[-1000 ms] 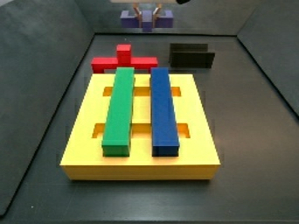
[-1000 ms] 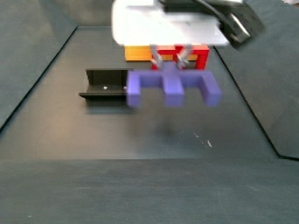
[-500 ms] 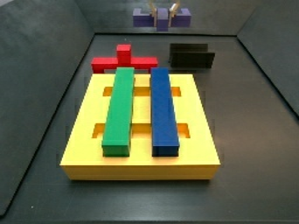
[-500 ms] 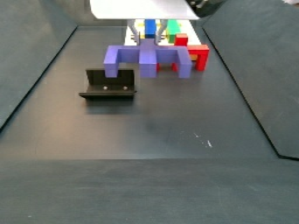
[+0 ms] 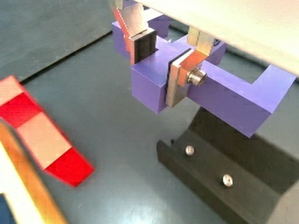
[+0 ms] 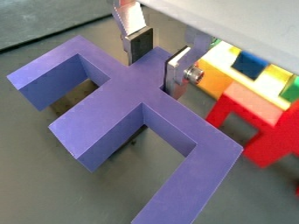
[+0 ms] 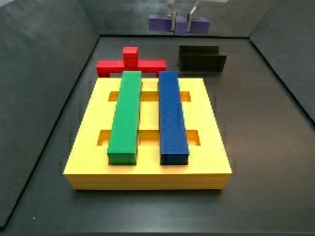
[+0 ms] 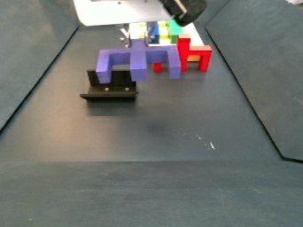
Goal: Pick up the purple object. Move up. Place the purple object on the fixture. Regrasp the purple object. Move to above the board. Insert the purple object.
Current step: Place the purple object on the fixture.
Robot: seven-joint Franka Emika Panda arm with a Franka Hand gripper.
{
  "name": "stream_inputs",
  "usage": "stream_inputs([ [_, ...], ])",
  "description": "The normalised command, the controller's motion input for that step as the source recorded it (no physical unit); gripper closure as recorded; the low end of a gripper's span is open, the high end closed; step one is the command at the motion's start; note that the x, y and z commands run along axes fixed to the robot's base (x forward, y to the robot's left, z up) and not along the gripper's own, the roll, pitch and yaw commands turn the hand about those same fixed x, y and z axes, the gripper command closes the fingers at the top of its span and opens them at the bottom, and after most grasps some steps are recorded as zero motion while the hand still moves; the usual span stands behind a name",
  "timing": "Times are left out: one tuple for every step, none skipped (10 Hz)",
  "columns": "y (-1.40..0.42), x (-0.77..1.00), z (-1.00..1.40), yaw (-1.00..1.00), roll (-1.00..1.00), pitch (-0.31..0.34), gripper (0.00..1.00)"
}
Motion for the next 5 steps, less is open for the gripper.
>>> stream_inputs([
  [0.0,0.73,0.01,0.0,-1.0,0.129,1.0],
  [0.0,0.75,0.01,0.0,-1.0,0.12,1.0],
  [-0.01,0.76,0.01,0.0,-1.0,0.12,1.0],
  [-0.02,0.8,0.0,0.0,-1.0,0.191,1.0],
  [-0.03,0.82,0.0,0.0,-0.98,0.169,1.0],
])
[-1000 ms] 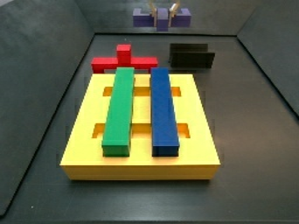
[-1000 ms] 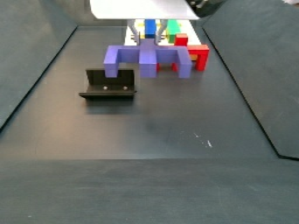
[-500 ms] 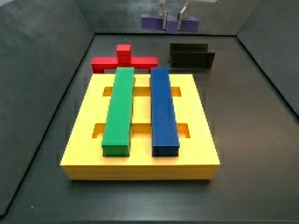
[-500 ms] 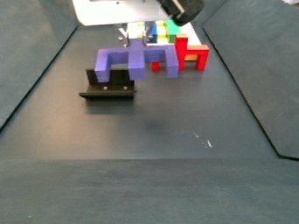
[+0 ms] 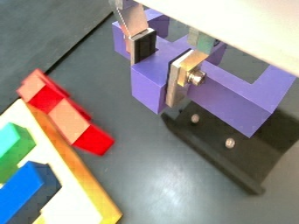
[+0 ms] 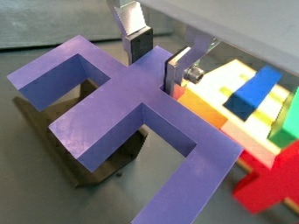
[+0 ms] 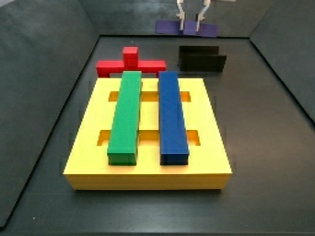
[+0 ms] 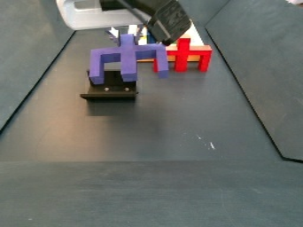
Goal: Pick up the purple object. Move up. Place the purple object on the fixture. Regrasp the purple object. Move to above the board. Insert the purple object.
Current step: Place the purple object on the fixture.
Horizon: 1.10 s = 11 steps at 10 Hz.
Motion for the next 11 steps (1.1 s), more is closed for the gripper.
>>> stream_inputs([
  [-0.03,0.83,0.0,0.0,-0.97,0.166,1.0],
  [-0.04,0.83,0.0,0.0,-0.96,0.157,1.0],
  [-0.01,0.9,-0.01,0.0,-0.82,0.137,1.0],
  [0.01,0.76,0.0,0.0,-0.92,0.0,1.0],
  [-0.04,0.8,-0.07,0.0,-0.63,-0.103,1.0],
  [0.0,0.98,-0.24,0.01,-0.27,-0.18,1.0],
  [0.19,0.61,-0.46,0.08,-0.34,-0.531,1.0],
  [0.09,0.37,-0.63,0.0,-0.33,-0.411,1.0],
  [0.0,0.38,-0.38,0.0,-0.06,-0.051,1.0],
  [0.02,0.03,-0.32,0.0,-0.07,-0.011,1.0],
  [0.0,0.12,-0.2,-0.03,-0.04,0.006,1.0],
])
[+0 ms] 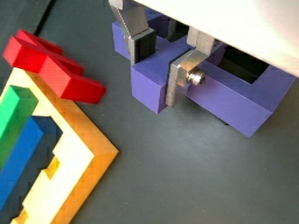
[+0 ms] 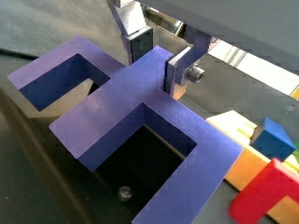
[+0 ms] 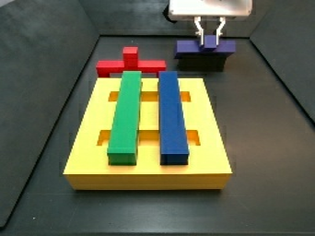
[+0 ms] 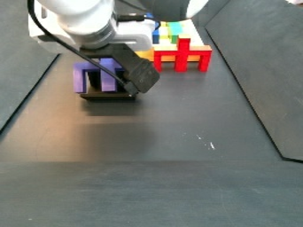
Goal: Pick up the purple object. Move up. Place the purple object on the fixture. Regrasp the purple object. Move to above the board. Insert the purple object.
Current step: Place the purple object on the fixture, then regrasp the purple object.
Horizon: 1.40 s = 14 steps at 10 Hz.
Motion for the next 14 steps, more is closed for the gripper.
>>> stream_inputs([
  [0.09,0.09,-0.1,-0.11,0.01,0.103,1.0],
  [0.09,0.0,-0.25,-0.06,0.05,0.026,1.0],
  [0.01,0.08,-0.22,-0.06,0.05,0.1,1.0],
  [0.0,0.0,0.0,0.0,0.0,0.0,1.0],
  [0.0,0.0,0.0,0.0,0.0,0.0,0.0],
  [-0.18,-0.02,0.09,0.0,1.0,-0.163,0.0],
  [-0.23,0.0,0.21,0.05,1.0,-0.157,0.0],
  [-0.23,0.0,0.2,0.05,1.0,-0.18,0.0],
  [-0.25,0.0,0.19,0.0,1.0,-0.134,0.0],
  [-0.22,0.0,0.09,0.0,1.0,-0.083,0.0],
  [-0.2,0.0,0.06,0.0,1.0,-0.051,0.0],
  [-0.11,0.03,0.02,0.0,1.0,-0.014,0.0],
  [0.0,0.0,0.0,0.0,1.0,-0.006,0.0],
  [0.26,0.0,0.0,0.0,1.0,0.0,0.0],
])
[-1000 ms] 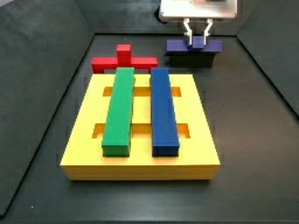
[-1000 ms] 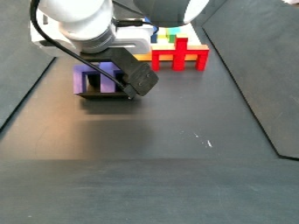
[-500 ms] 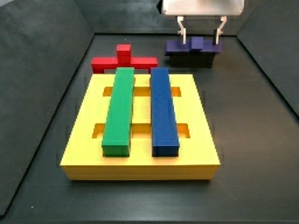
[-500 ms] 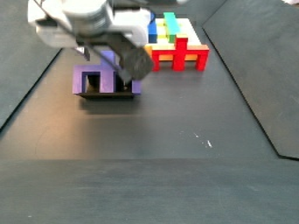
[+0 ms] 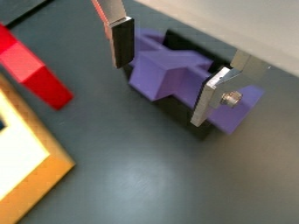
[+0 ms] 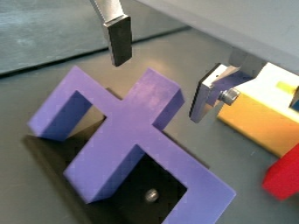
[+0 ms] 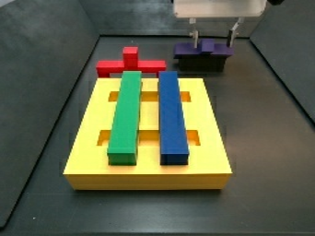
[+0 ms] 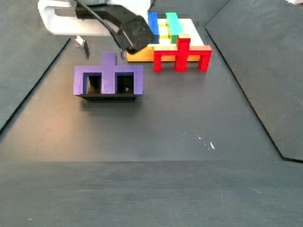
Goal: Pick up the purple object. Move up. Place the purple object on the fixture. Regrasp the purple object. Move to above the board. Insert the purple object.
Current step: Regrasp the purple object.
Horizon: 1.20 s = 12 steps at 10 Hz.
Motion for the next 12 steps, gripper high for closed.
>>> stream_inputs([
  [0.3,0.0,0.0,-0.01,1.0,0.0,0.0],
  [0.27,0.0,0.22,0.0,1.0,0.02,0.0],
  [-0.03,0.0,0.54,0.0,1.0,0.269,0.0],
  [-0.19,0.0,0.25,0.0,1.0,0.337,0.0],
  [-0.19,0.0,0.09,0.0,1.0,0.257,0.0],
  [-0.19,0.03,0.07,0.0,1.0,0.229,0.0],
  [-0.21,0.05,0.05,-0.01,1.0,0.151,0.0],
  [-0.17,0.17,0.01,-0.13,1.0,0.086,0.0],
  [0.22,0.17,-0.01,-0.15,0.99,0.189,0.0],
  [0.12,0.07,0.0,-0.06,1.0,0.151,0.0],
  [0.0,0.16,-0.16,0.0,1.0,0.04,0.0],
  [-0.43,0.17,-0.14,0.1,1.0,0.0,0.0],
])
